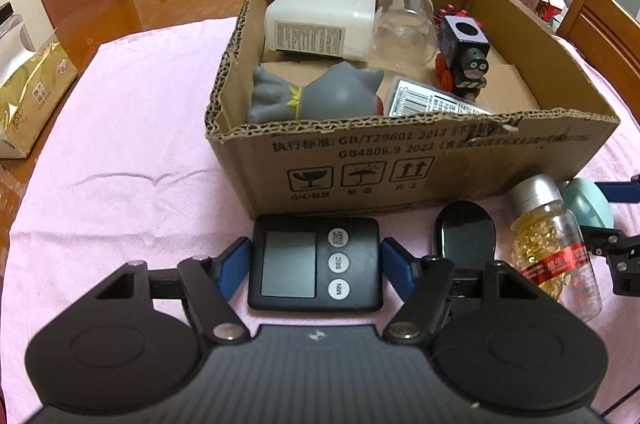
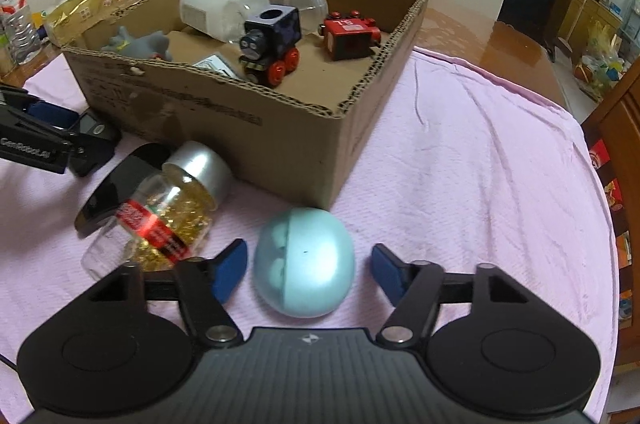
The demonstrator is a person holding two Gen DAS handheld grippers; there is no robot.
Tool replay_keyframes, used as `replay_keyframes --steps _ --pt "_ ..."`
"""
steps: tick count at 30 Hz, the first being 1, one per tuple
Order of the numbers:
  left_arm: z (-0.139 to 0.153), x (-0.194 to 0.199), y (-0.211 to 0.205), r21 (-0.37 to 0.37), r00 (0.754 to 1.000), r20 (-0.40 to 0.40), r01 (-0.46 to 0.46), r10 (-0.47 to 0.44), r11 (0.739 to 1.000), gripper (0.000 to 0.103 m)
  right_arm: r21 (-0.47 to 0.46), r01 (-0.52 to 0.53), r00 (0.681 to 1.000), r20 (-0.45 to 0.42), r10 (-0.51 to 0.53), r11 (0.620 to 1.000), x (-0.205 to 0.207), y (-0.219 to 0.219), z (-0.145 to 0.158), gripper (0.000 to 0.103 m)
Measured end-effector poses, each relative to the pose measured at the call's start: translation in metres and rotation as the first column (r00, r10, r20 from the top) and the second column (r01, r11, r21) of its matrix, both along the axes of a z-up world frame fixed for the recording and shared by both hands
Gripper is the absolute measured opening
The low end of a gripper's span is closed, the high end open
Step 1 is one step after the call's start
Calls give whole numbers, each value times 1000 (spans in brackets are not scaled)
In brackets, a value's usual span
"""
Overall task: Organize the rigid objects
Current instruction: 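Grasp the light blue round egg with the right gripper while the left holds the timer, then carry the blue egg into the box and open the right gripper while the left carries the timer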
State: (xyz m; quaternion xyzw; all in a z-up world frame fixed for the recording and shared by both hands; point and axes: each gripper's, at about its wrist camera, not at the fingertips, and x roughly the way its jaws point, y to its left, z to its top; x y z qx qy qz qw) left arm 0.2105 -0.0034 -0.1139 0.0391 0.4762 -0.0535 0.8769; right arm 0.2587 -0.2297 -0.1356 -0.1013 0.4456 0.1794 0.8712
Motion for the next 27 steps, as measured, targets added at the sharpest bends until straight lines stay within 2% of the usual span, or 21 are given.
replay_keyframes --steps 3,8,12,17,21,27 --pt "0 0 0 0 1000 -2 -1 1 1000 69 -5 11 1000 4 -11 1000 -1 5 1 58" --pt "1 -6 1 0 1000 -14 15 -15 1000 69 -13 37 999 -8 -37 999 -5 4 2 58" --pt "0 -6 1 10 1000 -13 13 -12 1000 74 -9 24 1000 -18 -24 1000 -7 1 1 58" --pt "0 -6 -1 14 1000 -18 4 -4 1000 74 -12 11 1000 -21 -11 1000 -5 1 1 58" --pt "1 -4 -1 1 999 -32 14 -14 1000 69 -8 6 1000 -28 -6 1000 -3 1 1 58" --pt "3 -3 -2 6 998 -56 32 -31 999 69 -23 -13 999 -35 12 1000 -5 1 2 58"
